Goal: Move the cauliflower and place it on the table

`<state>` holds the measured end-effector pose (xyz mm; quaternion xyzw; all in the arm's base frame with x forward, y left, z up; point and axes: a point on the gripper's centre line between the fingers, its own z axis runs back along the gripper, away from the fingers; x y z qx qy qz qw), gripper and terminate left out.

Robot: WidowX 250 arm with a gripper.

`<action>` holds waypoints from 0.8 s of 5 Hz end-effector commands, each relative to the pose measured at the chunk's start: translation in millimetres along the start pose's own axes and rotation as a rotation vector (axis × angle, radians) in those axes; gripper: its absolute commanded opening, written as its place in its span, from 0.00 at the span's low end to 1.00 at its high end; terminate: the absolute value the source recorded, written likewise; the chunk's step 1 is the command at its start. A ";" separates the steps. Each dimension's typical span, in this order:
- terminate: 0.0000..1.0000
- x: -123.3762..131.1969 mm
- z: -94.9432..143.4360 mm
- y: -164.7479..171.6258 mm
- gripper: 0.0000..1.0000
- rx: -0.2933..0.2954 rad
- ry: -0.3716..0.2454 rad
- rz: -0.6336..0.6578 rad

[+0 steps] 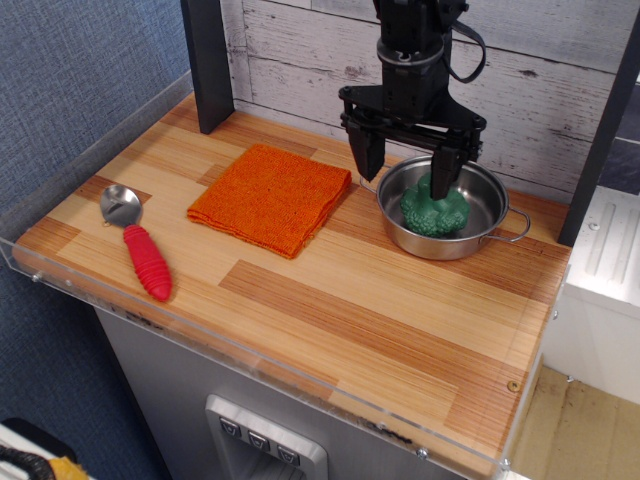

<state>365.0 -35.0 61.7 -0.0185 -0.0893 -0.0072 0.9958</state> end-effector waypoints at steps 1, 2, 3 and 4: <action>0.00 13.1 1.1 -10.8 1.00 -0.002 -0.030 -0.025; 0.00 16.8 -1.5 -13.4 0.00 0.003 -0.052 -0.011; 0.00 16.9 -3.0 -14.5 0.00 0.009 -0.047 -0.011; 0.00 16.5 2.8 -11.2 0.00 0.009 -0.060 0.004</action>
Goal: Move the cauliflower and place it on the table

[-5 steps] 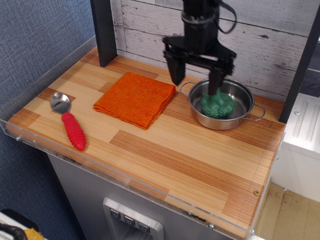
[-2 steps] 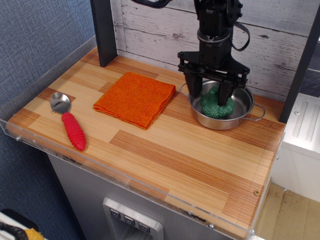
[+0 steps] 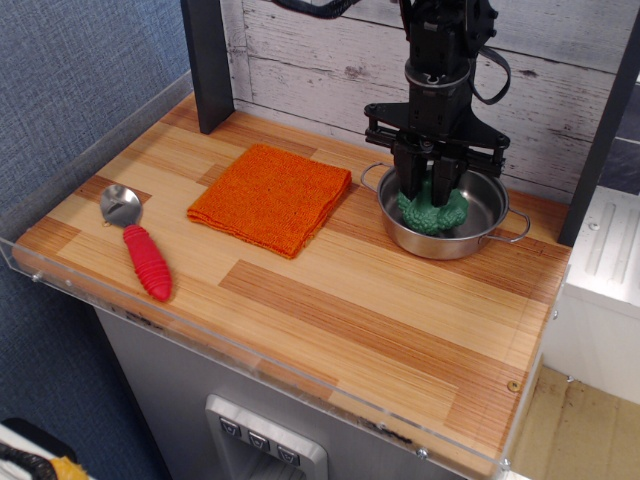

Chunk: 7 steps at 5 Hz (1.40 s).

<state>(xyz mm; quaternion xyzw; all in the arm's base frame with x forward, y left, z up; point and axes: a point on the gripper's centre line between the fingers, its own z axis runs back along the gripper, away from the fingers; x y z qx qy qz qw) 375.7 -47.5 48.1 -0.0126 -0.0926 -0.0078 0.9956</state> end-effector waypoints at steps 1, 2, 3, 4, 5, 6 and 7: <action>0.00 12.0 34.6 4.4 0.00 -0.013 -0.066 0.034; 0.00 13.5 56.1 5.6 0.00 -0.004 -0.086 0.062; 0.00 9.1 84.6 5.3 0.00 -0.002 -0.134 0.089; 0.00 -10.0 93.8 5.4 0.00 0.005 -0.094 0.117; 0.00 -34.3 97.1 -1.0 0.00 0.018 -0.055 0.123; 0.00 -57.4 96.3 -14.1 0.00 0.022 -0.043 0.129; 0.00 -83.2 81.0 -25.9 0.00 0.021 -0.033 0.134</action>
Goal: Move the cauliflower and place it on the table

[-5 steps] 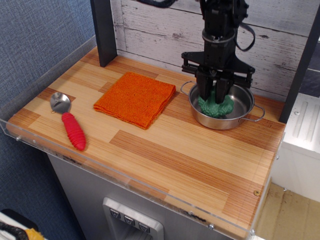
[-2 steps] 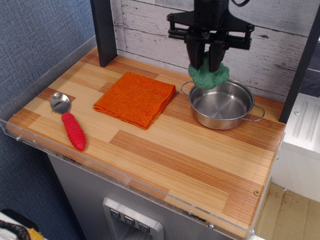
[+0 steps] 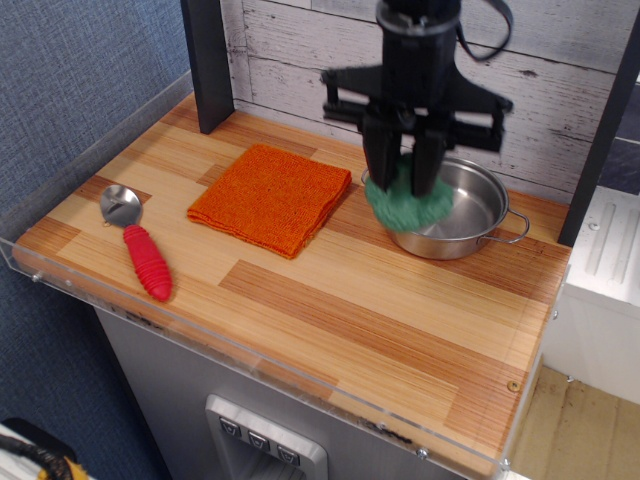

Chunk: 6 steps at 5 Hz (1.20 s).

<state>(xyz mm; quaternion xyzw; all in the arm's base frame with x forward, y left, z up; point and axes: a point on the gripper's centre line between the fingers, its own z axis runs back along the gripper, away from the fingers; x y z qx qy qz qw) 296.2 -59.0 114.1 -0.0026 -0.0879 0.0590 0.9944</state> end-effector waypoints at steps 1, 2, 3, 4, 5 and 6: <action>0.00 -35.6 -28.9 -16.0 0.00 -0.003 -0.008 -0.040; 0.00 -45.0 -45.7 -15.2 0.00 -0.002 0.026 -0.035; 0.00 -52.0 -54.2 -11.4 0.00 0.008 0.042 -0.028; 0.00 -57.2 -58.7 -9.3 0.00 0.000 0.052 -0.022; 0.00 -57.1 -54.5 -7.4 0.00 -0.009 0.040 -0.011; 0.00 -54.9 -49.5 -8.9 1.00 -0.017 0.054 -0.015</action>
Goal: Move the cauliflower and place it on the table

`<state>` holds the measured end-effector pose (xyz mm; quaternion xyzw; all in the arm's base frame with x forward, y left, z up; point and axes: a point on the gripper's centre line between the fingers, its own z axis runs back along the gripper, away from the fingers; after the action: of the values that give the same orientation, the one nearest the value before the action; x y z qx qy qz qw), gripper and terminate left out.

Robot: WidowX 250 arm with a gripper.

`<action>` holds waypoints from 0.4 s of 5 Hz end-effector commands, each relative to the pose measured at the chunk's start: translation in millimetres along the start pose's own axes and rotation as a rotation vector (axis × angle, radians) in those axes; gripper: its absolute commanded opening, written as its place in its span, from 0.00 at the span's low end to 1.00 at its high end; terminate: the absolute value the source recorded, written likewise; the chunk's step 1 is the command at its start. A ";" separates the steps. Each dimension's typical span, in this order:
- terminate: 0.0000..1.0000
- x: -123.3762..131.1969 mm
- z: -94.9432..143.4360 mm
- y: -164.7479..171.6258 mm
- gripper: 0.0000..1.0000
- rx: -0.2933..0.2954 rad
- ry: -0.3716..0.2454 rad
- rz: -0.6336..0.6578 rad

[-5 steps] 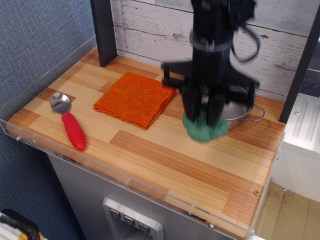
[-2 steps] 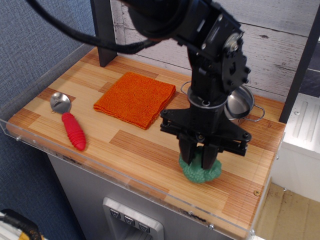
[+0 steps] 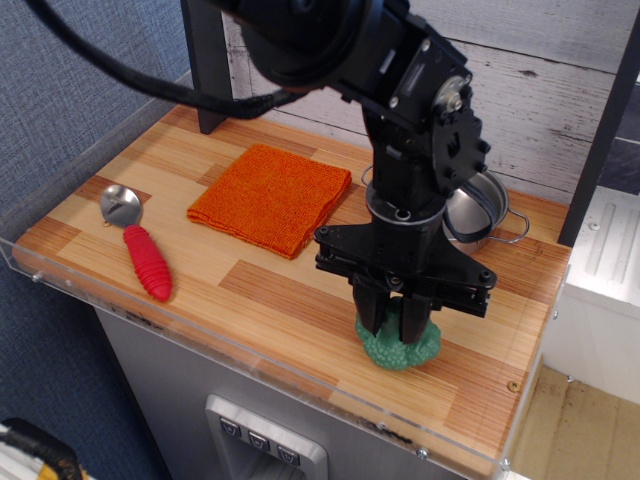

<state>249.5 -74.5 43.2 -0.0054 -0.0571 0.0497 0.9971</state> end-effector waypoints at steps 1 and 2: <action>0.00 7.4 23.7 -0.8 1.00 -0.006 -0.002 0.022; 0.00 15.6 41.3 -1.1 1.00 -0.019 -0.018 0.043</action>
<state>256.6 -73.7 73.4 -0.0079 -0.0454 0.0690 0.9966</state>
